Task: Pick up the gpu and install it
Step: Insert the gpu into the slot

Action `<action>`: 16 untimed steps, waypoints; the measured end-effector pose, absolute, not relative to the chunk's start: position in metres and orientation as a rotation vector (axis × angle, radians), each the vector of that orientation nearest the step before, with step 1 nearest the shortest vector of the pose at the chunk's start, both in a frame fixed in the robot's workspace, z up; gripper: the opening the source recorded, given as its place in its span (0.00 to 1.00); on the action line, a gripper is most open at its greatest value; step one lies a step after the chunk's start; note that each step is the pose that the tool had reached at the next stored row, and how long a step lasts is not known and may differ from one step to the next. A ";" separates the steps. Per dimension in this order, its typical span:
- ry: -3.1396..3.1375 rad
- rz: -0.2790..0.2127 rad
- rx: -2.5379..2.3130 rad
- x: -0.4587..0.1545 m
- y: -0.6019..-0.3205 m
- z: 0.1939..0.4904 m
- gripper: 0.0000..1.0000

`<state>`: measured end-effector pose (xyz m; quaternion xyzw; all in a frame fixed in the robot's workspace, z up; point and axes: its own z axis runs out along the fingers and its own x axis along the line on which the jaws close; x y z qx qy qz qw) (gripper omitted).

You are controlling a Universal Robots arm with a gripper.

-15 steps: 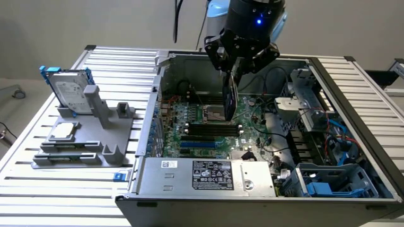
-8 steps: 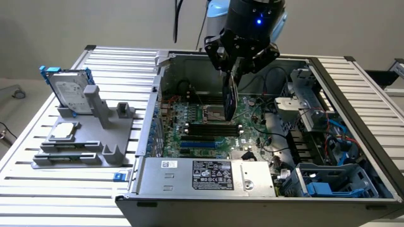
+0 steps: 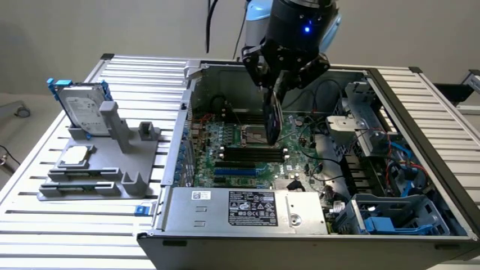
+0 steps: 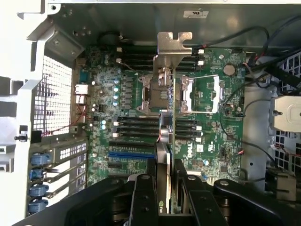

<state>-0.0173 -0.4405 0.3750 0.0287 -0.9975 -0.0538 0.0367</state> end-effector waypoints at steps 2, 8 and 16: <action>-3.060 -0.170 0.131 -0.018 -0.441 0.374 0.26; -3.042 -0.178 0.293 -0.018 -0.441 0.372 0.26; -3.005 -0.168 0.513 -0.018 -0.441 0.371 0.26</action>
